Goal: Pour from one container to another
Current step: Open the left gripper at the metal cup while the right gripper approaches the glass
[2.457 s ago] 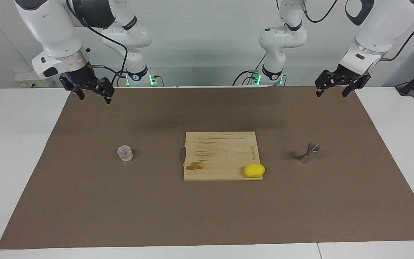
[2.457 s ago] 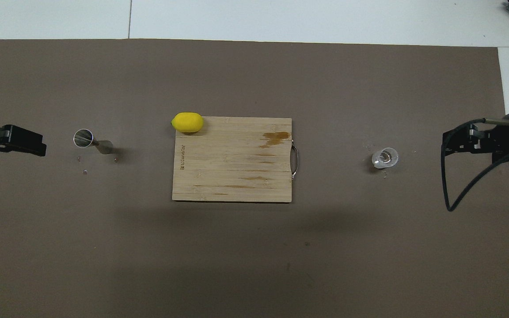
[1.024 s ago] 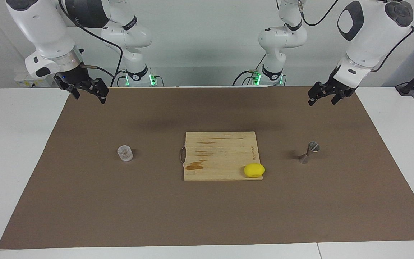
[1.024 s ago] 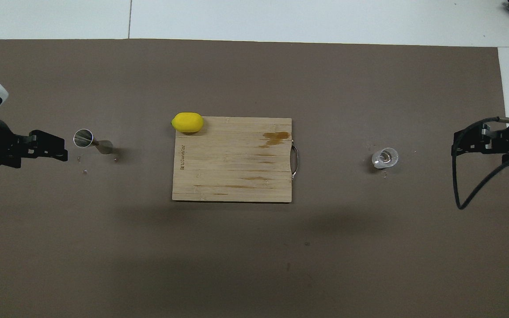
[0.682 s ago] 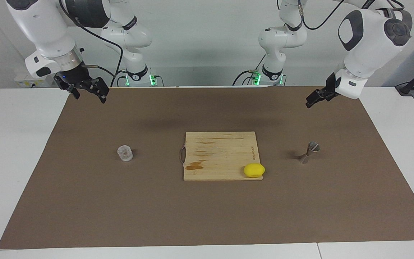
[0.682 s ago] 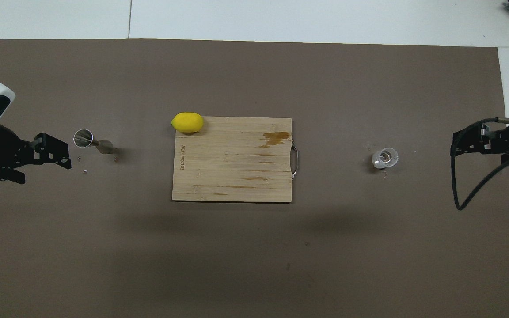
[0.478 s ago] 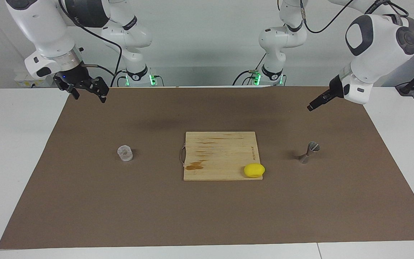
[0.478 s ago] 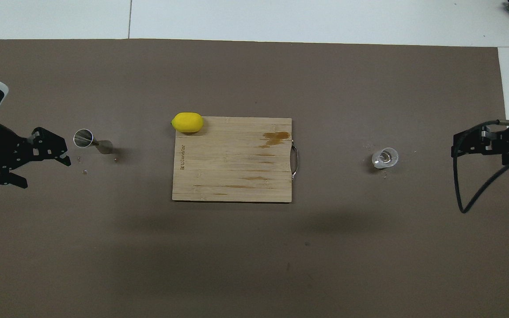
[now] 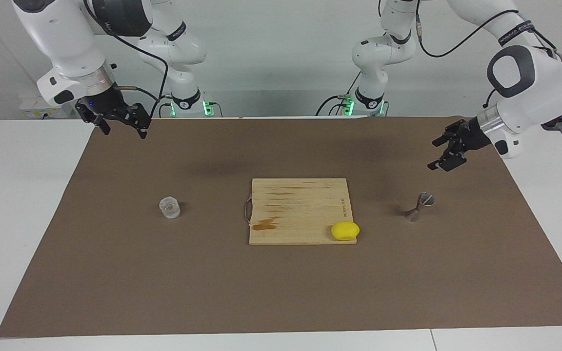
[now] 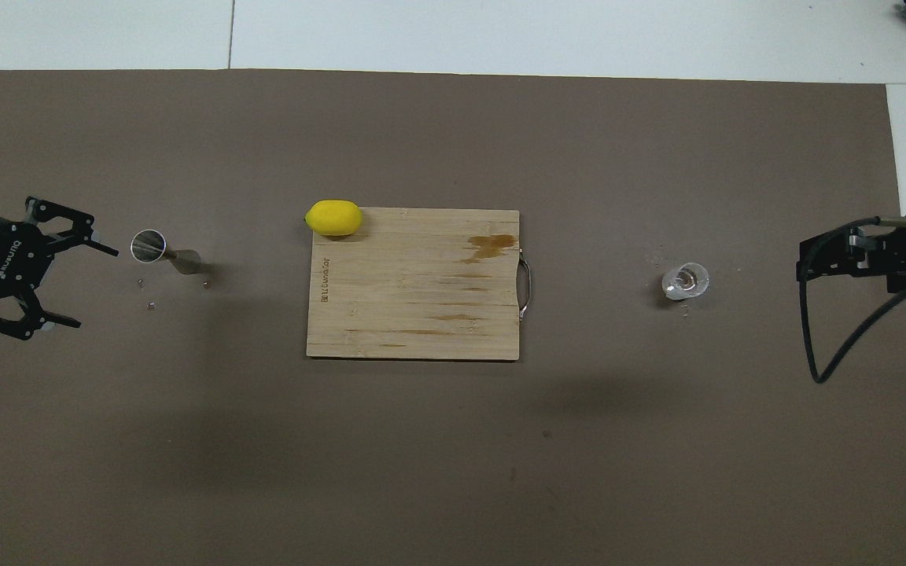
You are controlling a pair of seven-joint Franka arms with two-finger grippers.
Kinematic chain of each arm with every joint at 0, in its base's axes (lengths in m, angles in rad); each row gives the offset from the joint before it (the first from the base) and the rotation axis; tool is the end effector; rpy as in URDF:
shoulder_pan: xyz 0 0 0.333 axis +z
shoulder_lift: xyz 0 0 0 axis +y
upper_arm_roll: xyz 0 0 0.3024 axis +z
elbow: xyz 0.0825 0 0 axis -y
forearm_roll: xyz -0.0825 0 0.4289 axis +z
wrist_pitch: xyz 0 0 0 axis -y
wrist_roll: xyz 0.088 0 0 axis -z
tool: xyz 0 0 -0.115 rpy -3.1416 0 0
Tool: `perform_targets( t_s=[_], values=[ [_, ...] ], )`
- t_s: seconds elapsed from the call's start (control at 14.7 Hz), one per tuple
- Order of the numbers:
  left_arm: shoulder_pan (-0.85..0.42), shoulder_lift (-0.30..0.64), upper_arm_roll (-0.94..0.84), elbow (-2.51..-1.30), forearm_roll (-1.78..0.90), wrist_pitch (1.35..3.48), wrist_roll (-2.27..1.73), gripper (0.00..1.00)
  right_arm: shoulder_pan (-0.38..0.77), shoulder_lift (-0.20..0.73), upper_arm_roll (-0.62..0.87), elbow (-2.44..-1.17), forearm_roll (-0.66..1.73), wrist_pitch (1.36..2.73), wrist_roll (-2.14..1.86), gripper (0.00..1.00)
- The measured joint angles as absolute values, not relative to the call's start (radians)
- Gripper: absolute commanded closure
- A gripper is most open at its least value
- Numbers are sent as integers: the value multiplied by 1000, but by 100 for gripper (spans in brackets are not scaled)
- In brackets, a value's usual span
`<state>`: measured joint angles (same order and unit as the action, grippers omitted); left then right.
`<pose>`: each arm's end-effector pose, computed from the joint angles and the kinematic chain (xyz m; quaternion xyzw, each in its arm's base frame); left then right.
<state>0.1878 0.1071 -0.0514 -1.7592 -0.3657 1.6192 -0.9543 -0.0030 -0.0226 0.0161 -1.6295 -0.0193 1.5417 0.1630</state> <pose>0.6076 0.0443 0.4531 0.8178 0.5324 -0.1835 0.1187 0.5875 0.0055 0.5837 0.9966 -0.0748 -0.0316 0.0127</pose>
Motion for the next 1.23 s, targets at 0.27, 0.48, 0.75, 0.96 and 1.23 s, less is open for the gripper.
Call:
perform_targets(
  t_s=[0.27, 0.48, 0.75, 0.96, 1.23],
  values=[
    [237, 106, -51, -1836, -511, 1762, -1109, 0, -3, -22, 16, -1618, -20, 1549, 194, 0],
    [295, 98, -50, -1909, -635, 1845, -1137, 0, -3, -11, 16, -1598, -20, 1551, 261, 0],
    [359, 86, -49, -2021, -818, 1888, -1138, 0, -6, 41, 15, -1551, -19, 1553, 384, 0],
    [374, 87, -49, -2090, -924, 1904, -1138, 0, -7, 96, 14, -1503, -19, 1556, 520, 0],
    [373, 92, -57, -2120, -985, 1930, -1138, 0, -9, 150, 13, -1462, 33, 1581, 739, 0]
  ],
)
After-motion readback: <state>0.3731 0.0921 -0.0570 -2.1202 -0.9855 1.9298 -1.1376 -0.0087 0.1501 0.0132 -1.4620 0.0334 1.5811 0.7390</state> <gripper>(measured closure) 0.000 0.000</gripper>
